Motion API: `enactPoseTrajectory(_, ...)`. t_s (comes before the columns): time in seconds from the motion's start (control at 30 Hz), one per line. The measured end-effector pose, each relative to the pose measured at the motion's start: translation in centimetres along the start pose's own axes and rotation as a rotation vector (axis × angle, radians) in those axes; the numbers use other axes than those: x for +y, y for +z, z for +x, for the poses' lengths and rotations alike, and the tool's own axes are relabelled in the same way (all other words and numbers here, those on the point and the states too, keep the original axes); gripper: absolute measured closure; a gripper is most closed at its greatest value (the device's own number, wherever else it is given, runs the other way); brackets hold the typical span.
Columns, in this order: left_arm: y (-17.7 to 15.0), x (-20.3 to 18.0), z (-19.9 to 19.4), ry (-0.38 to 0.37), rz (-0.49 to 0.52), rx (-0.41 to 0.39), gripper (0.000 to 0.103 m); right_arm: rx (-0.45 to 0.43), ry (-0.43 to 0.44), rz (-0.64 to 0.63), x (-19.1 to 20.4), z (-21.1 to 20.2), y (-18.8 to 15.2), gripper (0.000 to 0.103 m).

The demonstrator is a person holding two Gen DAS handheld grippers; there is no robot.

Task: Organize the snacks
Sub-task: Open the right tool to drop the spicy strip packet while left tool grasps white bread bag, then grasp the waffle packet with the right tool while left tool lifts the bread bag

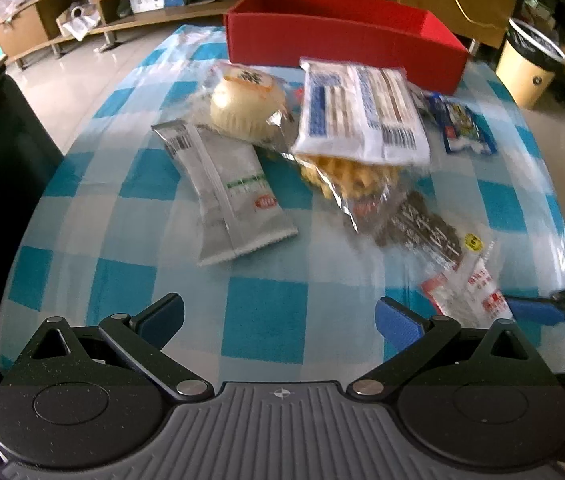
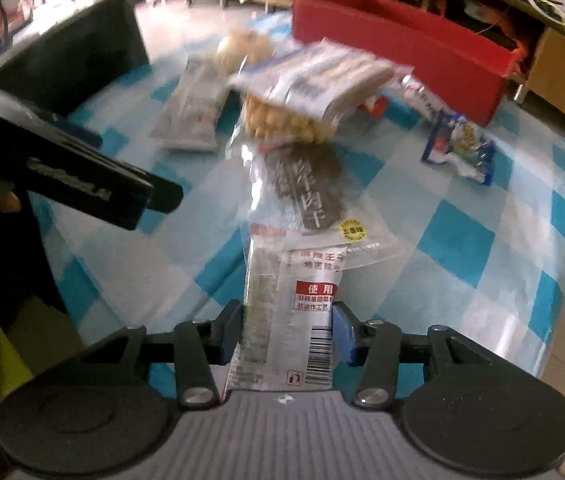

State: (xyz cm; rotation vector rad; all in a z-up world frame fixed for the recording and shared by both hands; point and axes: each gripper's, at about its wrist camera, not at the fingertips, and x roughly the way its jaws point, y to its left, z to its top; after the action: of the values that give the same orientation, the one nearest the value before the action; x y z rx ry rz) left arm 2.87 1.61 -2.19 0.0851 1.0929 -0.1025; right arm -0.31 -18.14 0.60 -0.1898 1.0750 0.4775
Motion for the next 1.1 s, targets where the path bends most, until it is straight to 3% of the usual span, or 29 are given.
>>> enactPoseTrajectory(0.23, 4.6, -1.9, -1.0, 0.000, 0.037, -0.050, 0.000, -0.104, 0.065, 0.092, -1.5, -3.4, 0.1, 0.058)
enactPoseTrajectory(0.3, 6.2, -3.2, -0.3, -0.018, 0.078, -0.050, 0.000, -0.109, 0.076, 0.107, -1.7, -3.7, -0.1, 0.065)
enactPoseTrajectory(0.33, 6.9, -3.9, 0.3, -0.017, 0.091, -0.046, 0.000, -0.100, 0.089, 0.120, -2.0, -3.6, -0.1, 0.079)
enactPoseTrajectory(0.37, 7.7, -4.5, 1.1, -0.011, 0.100, -0.038, 0.000, -0.086, 0.114, 0.144, -2.3, -3.4, -0.3, 0.085)
enactPoseTrajectory(0.5, 10.2, -6.3, 4.9, -0.003, 0.099, 0.021, 0.000, 0.000, 0.089, 0.213, -3.8, -1.5, -1.0, 0.084)
enactPoseTrajectory(0.6, 11.6, -7.1, 6.9, -0.006, 0.091, 0.048, 0.000, 0.016, 0.081, 0.246, -4.3, -0.9, -1.5, 0.084)
enactPoseTrajectory(0.7, 12.3, -7.4, 8.9, 0.037, 0.074, 0.102, 0.000, 0.013, 0.083, 0.257, -4.3, -0.7, -1.3, 0.080)
enactPoseTrajectory(0.77, 12.5, -7.0, 9.2, 0.045, 0.037, 0.110, 0.000, 0.019, 0.073, 0.250, -4.1, -0.9, -1.5, 0.062)
enactPoseTrajectory(0.9, 13.8, -6.6, 9.3, 0.032, -0.056, 0.115, 0.000, 0.059, 0.103, 0.234, -2.8, -0.9, -2.1, 0.051)
enactPoseTrajectory(0.93, 14.0, -6.9, 9.3, 0.039, -0.056, 0.108, 0.000, 0.070, 0.105, 0.221, -2.2, -0.6, -2.2, 0.045)
enactPoseTrajectory(1.1, 14.6, -9.8, 10.4, 0.161, 0.018, 0.087, 0.000, 0.123, 0.093, 0.155, -0.1, 1.1, -2.9, 0.040)
